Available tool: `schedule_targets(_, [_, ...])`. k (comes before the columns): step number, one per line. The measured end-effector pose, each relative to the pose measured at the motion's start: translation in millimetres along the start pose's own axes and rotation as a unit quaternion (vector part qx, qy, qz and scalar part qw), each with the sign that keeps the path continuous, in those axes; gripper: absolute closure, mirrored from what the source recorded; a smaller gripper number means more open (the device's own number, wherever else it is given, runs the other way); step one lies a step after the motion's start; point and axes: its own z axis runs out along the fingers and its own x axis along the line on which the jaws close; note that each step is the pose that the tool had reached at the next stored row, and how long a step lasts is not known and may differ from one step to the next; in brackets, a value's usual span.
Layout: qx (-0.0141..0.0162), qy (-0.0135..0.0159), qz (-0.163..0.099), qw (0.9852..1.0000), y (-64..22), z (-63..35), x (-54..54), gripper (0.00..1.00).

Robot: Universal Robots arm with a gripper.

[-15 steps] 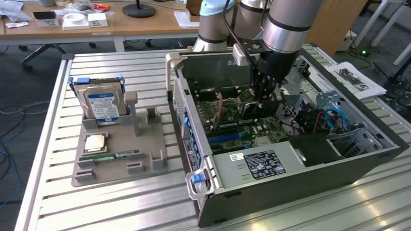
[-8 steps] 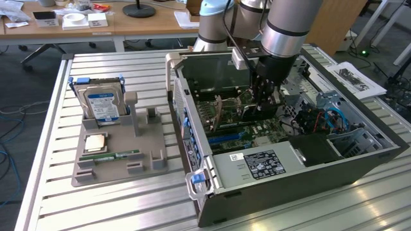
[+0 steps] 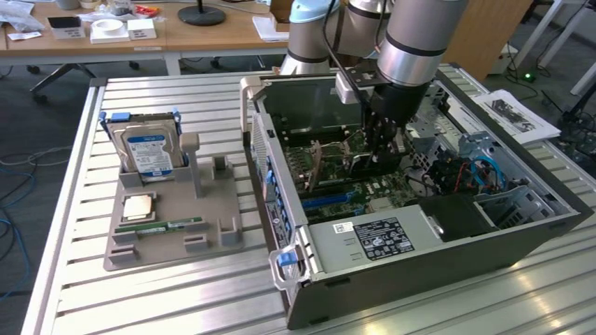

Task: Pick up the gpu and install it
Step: 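Insert the gpu into the slot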

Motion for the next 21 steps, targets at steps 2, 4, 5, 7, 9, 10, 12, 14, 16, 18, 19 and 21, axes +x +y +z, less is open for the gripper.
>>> schedule_targets(2, [0.0001,-0.0002,0.0,1.0,0.6,0.2,0.1,0.73])
schedule_targets(4, [0.0001,-0.0003,0.0,1.0,1.0,0.3,1.2,0.73])
schedule_targets(5, [0.0001,-0.0002,0.0,1.0,1.3,0.2,2.2,0.73])
schedule_targets(7, [0.0,-0.0002,0.0,1.0,1.7,0.0,4.2,0.73])
schedule_targets(9, [0.0001,-0.0002,0.0,1.0,2.4,0.0,5.3,0.73])
schedule_targets(10, [0.0001,-0.0002,0.0,1.0,3.1,0.0,5.5,0.73])
schedule_targets(12, [0.0,-0.0002,0.0,1.0,5.4,0.0,5.8,0.73])
schedule_targets(14, [0.0001,-0.0002,0.0,1.0,7.9,0.0,6.2,0.73])
schedule_targets(16, [0.0001,-0.0002,0.0,1.0,10.3,-0.1,6.5,0.73])
schedule_targets(18, [0.0001,-0.0002,0.0,1.0,12.5,-0.1,6.8,0.73])
schedule_targets(19, [0.0001,-0.0002,0.0,1.0,13.5,-0.1,6.9,0.73])
schedule_targets(21, [0.0,-0.0002,0.0,1.0,15.4,-0.2,7.1,0.73])
